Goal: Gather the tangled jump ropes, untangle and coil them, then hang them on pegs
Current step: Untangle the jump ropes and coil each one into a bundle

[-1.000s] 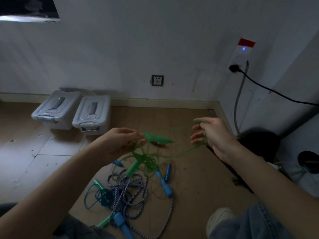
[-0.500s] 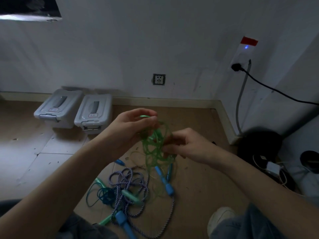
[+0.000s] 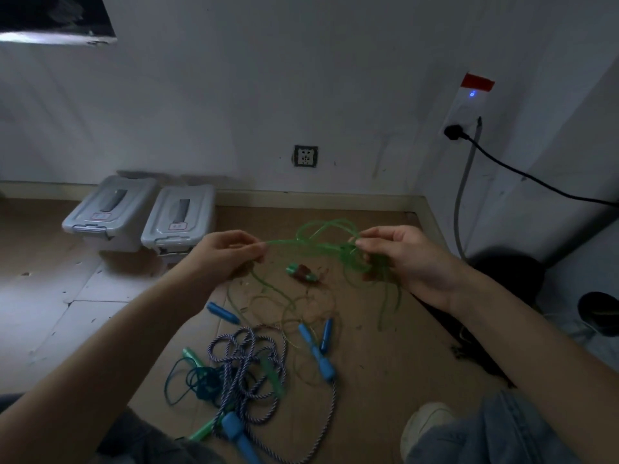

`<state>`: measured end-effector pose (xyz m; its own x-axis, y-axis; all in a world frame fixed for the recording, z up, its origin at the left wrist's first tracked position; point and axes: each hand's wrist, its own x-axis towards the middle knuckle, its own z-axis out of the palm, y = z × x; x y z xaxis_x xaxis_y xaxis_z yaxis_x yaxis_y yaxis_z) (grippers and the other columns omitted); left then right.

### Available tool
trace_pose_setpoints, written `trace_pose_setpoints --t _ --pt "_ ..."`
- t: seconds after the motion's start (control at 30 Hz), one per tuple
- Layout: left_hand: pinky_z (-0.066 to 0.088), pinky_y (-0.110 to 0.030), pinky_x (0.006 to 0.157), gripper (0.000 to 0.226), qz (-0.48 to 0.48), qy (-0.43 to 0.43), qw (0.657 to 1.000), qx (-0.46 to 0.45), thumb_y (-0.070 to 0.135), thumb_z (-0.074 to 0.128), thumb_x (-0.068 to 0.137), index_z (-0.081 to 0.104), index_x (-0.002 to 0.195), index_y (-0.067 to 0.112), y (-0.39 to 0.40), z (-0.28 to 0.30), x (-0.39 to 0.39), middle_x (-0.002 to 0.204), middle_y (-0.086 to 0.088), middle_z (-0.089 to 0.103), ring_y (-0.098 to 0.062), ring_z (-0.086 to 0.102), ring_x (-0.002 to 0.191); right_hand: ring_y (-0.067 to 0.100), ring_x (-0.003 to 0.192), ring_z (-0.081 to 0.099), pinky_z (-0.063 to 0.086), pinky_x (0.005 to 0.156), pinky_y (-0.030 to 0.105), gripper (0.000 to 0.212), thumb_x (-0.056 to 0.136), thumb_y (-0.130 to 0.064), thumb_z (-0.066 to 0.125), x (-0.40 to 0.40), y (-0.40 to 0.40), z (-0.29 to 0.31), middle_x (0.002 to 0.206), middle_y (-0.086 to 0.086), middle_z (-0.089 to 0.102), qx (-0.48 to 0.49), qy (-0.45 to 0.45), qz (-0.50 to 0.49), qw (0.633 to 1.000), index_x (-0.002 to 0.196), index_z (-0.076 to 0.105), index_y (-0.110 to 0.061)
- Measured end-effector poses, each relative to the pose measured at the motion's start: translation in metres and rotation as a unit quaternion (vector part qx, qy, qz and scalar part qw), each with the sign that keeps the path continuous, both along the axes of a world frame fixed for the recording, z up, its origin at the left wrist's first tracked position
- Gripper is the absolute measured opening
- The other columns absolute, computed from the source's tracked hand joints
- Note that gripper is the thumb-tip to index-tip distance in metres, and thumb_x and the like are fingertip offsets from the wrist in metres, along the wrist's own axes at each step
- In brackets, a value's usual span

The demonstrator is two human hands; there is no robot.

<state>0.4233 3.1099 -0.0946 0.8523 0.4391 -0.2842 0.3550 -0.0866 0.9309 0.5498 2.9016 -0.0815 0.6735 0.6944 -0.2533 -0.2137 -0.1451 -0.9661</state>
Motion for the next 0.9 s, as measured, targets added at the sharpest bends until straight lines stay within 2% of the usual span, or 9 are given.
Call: trace_pose_setpoints --t 0.1,0.2,0.27,0.37,0.43,0.57,0.63,0.77,0.9 --pt "0.042 -0.023 0.081 0.016 -0.003 -0.014 0.982 0.187 0.013 0.061 0.084 0.055 0.099 0.015 -0.009 -0.002 0.004 0.097 0.004 0.057 -0.011 0.053 0.09 0.007 0.063 0.065 0.054 0.057 0.021 0.01 0.085 -0.006 0.06 -0.005 0.001 -0.002 0.068 -0.001 0.068 0.0 -0.003 0.019 1.0 0.092 0.066 -0.004" --pt "0.046 -0.013 0.073 0.023 -0.032 -0.118 0.987 0.1 0.013 0.063 0.081 0.057 0.102 0.019 -0.019 0.009 0.004 0.099 0.012 0.058 -0.001 0.058 0.09 0.008 0.064 0.065 0.053 0.058 0.019 0.01 0.085 -0.005 0.058 -0.008 0.004 -0.003 0.071 0.003 0.068 0.012 -0.045 0.026 0.999 0.087 0.068 -0.007" --pt "0.049 -0.009 0.07 0.02 -0.123 -0.151 0.979 0.065 0.016 0.063 0.078 0.061 0.097 0.021 -0.029 0.015 0.004 0.094 0.011 0.065 0.004 0.063 0.085 0.007 0.063 0.064 0.053 0.06 0.018 0.009 0.08 -0.009 0.062 -0.011 0.005 -0.002 0.07 0.001 0.068 0.028 -0.055 0.051 0.997 0.084 0.069 -0.01" --pt "0.053 -0.018 0.075 0.019 -0.172 -0.161 0.966 0.109 0.013 0.068 0.075 0.063 0.092 0.017 -0.039 0.01 0.008 0.088 0.006 0.067 -0.005 0.065 0.082 0.006 0.065 0.061 0.052 0.063 0.016 0.016 0.072 -0.02 0.063 -0.016 0.007 0.0 0.068 -0.001 0.067 0.043 -0.054 0.094 0.993 0.083 0.071 -0.012" --pt "0.053 -0.015 0.065 0.012 -0.169 -0.154 0.965 0.129 0.012 0.069 0.075 0.063 0.084 0.018 -0.038 0.006 0.009 0.075 0.005 0.068 -0.005 0.065 0.069 0.004 0.062 0.059 0.05 0.06 0.015 0.019 0.072 -0.023 0.063 -0.016 0.007 -0.002 0.065 -0.004 0.065 0.029 -0.064 0.096 0.993 0.085 0.07 -0.011" --pt "0.05 -0.012 0.058 0.009 -0.209 -0.098 0.929 0.289 0.03 0.062 0.076 0.06 0.075 0.039 -0.032 -0.001 0.007 0.065 0.013 0.063 0.003 0.057 0.058 0.004 0.056 0.062 0.049 0.052 0.015 0.005 0.079 -0.012 0.065 -0.012 0.006 -0.005 0.06 -0.003 0.067 -0.006 -0.069 0.056 0.996 0.082 0.069 -0.008" --pt "0.051 -0.012 0.063 0.006 -0.219 -0.086 0.896 0.376 0.032 0.062 0.08 0.064 0.083 0.037 -0.032 -0.004 0.006 0.067 0.023 0.058 0.008 0.057 0.062 0.007 0.058 0.065 0.049 0.051 0.017 0.004 0.08 -0.005 0.066 -0.01 0.006 -0.006 0.06 0.0 0.069 -0.023 -0.077 0.023 0.996 0.077 0.068 -0.008" --pt "0.037 -0.001 0.057 0.039 -0.248 -0.053 0.871 0.42 0.038 0.062 0.082 0.055 0.121 0.035 -0.033 -0.009 0.011 0.068 0.032 0.048 0.02 0.048 0.055 0.011 0.065 0.068 0.052 0.06 0.021 0.014 0.081 -0.005 0.067 -0.009 0.01 -0.011 0.066 -0.001 0.069 -0.061 -0.243 -0.037 0.967 0.075 0.067 -0.018" --pt "0.041 -0.009 0.071 0.064 -0.209 -0.055 0.882 0.418 0.04 0.067 0.077 0.043 0.135 0.027 -0.028 -0.007 0.012 0.071 0.026 0.057 0.018 0.046 0.057 0.0 0.067 0.063 0.048 0.061 0.013 0.018 0.089 -0.012 0.056 -0.011 0.007 -0.006 0.068 -0.009 0.066 0.007 -0.22 0.081 0.972 0.096 0.065 -0.027"
